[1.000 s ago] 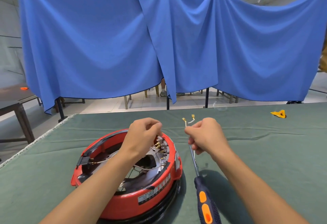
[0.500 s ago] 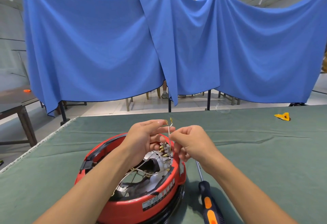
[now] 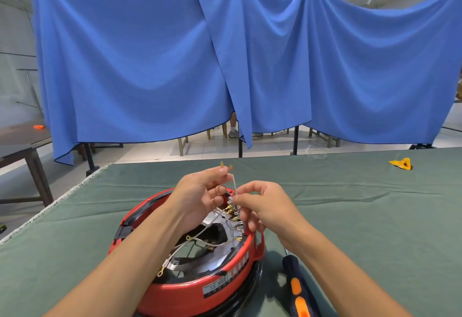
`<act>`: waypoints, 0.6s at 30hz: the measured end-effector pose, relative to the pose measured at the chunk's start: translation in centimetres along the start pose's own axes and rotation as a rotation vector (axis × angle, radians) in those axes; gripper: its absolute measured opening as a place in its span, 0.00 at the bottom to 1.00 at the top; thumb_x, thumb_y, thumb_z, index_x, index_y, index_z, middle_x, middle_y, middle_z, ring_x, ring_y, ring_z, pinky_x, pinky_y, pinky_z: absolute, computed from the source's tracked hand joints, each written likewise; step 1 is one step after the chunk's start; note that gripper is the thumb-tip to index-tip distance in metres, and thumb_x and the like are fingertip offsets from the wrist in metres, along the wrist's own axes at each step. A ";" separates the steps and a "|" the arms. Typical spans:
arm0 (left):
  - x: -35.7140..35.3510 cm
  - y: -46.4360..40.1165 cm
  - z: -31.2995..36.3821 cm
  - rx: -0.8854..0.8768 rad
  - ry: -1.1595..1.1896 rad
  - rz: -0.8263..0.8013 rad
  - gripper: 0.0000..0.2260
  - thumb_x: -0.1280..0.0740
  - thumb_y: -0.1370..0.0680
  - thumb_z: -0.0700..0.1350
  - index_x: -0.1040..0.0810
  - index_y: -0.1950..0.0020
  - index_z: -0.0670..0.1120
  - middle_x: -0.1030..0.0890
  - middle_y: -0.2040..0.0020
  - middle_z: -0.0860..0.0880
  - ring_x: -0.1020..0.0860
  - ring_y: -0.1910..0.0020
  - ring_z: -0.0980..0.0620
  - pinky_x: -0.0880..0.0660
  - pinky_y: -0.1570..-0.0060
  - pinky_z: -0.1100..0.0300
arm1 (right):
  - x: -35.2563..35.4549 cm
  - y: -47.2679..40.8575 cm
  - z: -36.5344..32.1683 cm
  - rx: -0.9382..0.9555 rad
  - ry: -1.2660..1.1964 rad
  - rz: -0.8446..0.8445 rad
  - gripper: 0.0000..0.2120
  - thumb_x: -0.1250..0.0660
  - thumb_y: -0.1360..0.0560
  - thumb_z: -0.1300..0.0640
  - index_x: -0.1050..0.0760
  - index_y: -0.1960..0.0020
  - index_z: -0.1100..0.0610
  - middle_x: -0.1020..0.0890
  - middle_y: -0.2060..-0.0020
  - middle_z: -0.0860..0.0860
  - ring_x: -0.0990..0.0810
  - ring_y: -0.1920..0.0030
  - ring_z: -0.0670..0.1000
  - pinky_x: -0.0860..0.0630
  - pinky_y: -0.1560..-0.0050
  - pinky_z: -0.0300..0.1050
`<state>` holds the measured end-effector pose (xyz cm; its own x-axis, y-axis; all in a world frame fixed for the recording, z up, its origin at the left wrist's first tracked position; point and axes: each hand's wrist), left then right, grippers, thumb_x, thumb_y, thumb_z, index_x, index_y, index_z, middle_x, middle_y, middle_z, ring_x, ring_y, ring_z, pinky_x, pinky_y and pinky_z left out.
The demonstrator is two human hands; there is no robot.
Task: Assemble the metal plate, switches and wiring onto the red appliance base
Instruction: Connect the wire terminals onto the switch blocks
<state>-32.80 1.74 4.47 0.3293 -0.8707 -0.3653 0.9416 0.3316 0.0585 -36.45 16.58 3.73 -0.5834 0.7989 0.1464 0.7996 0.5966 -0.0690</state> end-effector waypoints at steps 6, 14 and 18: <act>0.5 0.0 0.1 0.007 -0.069 0.106 0.04 0.28 0.28 0.40 0.18 0.56 0.40 0.15 0.61 0.46 0.25 0.77 0.58 0.29 0.78 0.67 | 0.4 -0.2 0.3 0.040 -0.035 0.126 0.07 0.39 0.26 0.66 0.25 0.51 0.59 0.23 0.78 0.49 0.30 0.82 0.47 0.37 0.81 0.35; 0.2 0.5 0.1 0.032 -0.255 0.031 0.07 0.29 0.27 0.38 0.18 0.52 0.36 0.16 0.64 0.44 0.28 0.78 0.57 0.29 0.78 0.66 | 0.0 -0.2 0.1 0.209 -0.050 0.170 0.08 0.32 0.23 0.55 0.25 0.58 0.59 0.23 0.77 0.50 0.29 0.82 0.48 0.36 0.81 0.33; 0.0 0.6 0.2 0.066 -0.274 -0.003 0.06 0.29 0.27 0.39 0.19 0.53 0.38 0.15 0.62 0.44 0.27 0.77 0.58 0.28 0.77 0.66 | 0.3 -0.6 0.6 0.178 -0.033 0.231 0.08 0.35 0.23 0.62 0.26 0.60 0.61 0.24 0.79 0.50 0.31 0.83 0.47 0.37 0.82 0.33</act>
<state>-32.19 1.93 4.69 0.3252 -0.9402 -0.1017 0.9421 0.3127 0.1214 -37.21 16.49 3.22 -0.3952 0.9156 0.0743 0.8760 0.4000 -0.2696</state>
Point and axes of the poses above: each hand's wrist, its own y-axis away from the middle knuckle, its own x-axis out of the back of the hand, z = x × y
